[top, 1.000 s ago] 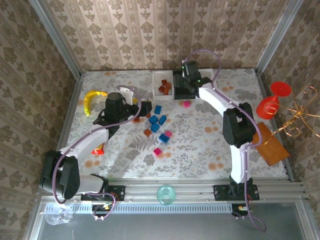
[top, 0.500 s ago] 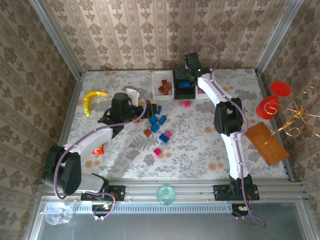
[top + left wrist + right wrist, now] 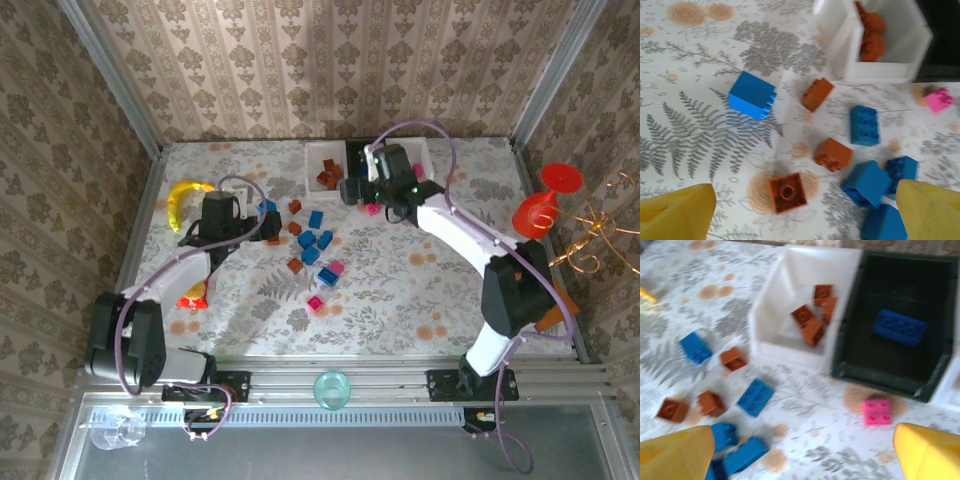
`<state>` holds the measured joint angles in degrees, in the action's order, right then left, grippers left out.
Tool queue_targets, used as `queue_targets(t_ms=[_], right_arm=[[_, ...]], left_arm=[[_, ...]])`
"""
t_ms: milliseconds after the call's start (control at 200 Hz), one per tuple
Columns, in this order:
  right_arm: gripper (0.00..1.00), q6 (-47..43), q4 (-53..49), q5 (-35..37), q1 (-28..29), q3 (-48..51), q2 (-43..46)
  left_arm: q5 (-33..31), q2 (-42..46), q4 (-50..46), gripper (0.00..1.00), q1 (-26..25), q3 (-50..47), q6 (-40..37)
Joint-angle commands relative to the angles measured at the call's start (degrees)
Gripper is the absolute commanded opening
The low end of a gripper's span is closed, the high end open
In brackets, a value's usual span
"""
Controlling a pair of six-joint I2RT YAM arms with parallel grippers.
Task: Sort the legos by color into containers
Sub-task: Pick up the lego from the top-left of the table.
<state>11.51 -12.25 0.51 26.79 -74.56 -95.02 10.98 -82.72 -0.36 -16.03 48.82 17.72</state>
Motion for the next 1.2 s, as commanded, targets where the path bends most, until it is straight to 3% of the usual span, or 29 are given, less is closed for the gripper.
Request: queue_targets(t_ms=[0,375,525,695,985,1195], right_arm=[[1.00,1.5,4.0,-2.7,1.9,5.1,3.1],[1.00,0.8,3.4,-3.0,5.3,9.6,7.4],[1.00,0.7,3.5,-2.1,5.3,10.6,8.4],[1.00,0.8,3.6,-0.7,5.3,11.4,8.9],[1.00,0.8,3.2,0.3,5.3,12.1,9.7],[1.00,-0.1,2.1,6.6,4.4,15.9,14.4]], left_arm=[[-4.3,-6.7,-5.0,0.94,0.2,7.0,-4.7],[-9.1,-30.9,-14.1,0.93,1.1,27.8,-11.8],[-8.8,-36.5,-17.5,0.87,1.0,34.1,-12.3],[-9.7,-41.5,-23.0,0.73,1.0,41.1,-12.4],[-11.6,-40.2,-23.2,0.50,-0.2,41.4,-12.2],[-12.9,-26.8,-14.0,0.42,-5.0,32.4,-9.9]])
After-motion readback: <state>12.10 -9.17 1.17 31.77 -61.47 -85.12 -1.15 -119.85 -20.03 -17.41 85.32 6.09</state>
